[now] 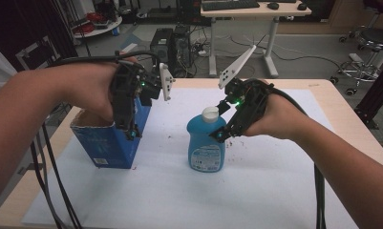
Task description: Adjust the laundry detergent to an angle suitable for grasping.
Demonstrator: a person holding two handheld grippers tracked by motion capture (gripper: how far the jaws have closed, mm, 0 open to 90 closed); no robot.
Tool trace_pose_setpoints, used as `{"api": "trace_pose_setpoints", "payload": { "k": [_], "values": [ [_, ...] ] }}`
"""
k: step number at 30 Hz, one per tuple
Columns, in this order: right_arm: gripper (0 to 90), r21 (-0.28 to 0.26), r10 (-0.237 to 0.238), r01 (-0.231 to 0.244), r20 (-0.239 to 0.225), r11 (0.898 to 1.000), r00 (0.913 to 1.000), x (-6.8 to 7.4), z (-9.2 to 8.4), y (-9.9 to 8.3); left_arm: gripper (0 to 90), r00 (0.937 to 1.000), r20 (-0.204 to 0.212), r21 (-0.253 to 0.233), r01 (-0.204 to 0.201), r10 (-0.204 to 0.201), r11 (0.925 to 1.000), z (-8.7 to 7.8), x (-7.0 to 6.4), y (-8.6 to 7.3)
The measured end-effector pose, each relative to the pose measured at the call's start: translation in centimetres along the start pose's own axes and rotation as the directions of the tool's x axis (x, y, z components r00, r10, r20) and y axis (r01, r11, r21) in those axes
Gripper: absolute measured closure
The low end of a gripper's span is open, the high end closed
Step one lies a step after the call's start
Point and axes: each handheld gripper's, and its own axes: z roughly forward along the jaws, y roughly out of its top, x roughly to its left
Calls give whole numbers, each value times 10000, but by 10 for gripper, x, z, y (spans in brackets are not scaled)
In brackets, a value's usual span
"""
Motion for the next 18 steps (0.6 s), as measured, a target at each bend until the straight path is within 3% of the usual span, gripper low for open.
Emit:
{"api": "trace_pose_setpoints", "payload": {
  "k": [13, 17, 18],
  "values": [
    [120, 572, 19, -12, -117, 9984, 9999, 4, -18, 0, 104, 10000, 14, -57, 40, -40, 10000, 2, 1, -2],
    [112, 1072, -60, 21, 359, 9942, 9993, 5, -34, 0, 104, 10000, -11, -19, 13, -13, 10000, 2, 2, -3],
    [59, 1154, -85, 27, 497, 9933, 9987, 6, -36, 0, 104, 10000, -13, -26, 21, -21, 10000, 2, 2, -2]
  ]
}}
